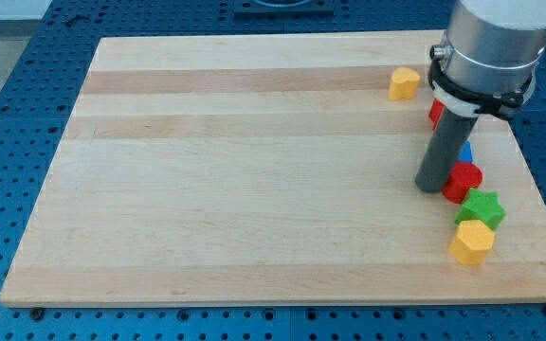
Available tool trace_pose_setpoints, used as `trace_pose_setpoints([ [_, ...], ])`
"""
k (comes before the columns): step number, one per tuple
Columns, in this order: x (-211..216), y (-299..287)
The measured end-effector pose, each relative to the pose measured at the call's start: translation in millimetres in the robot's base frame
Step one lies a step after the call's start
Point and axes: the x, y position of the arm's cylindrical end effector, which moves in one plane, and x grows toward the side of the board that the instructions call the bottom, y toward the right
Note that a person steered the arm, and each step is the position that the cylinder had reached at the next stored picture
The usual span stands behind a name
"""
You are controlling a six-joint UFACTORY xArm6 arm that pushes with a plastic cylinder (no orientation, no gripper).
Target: Move yellow heart closer to red star
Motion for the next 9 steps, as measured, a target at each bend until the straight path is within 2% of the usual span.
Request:
trace_pose_setpoints([
  [2,-13,-78],
  [3,-57,-87],
  [6,-175,-92],
  [7,-197,-94],
  [9,-234,-59],
])
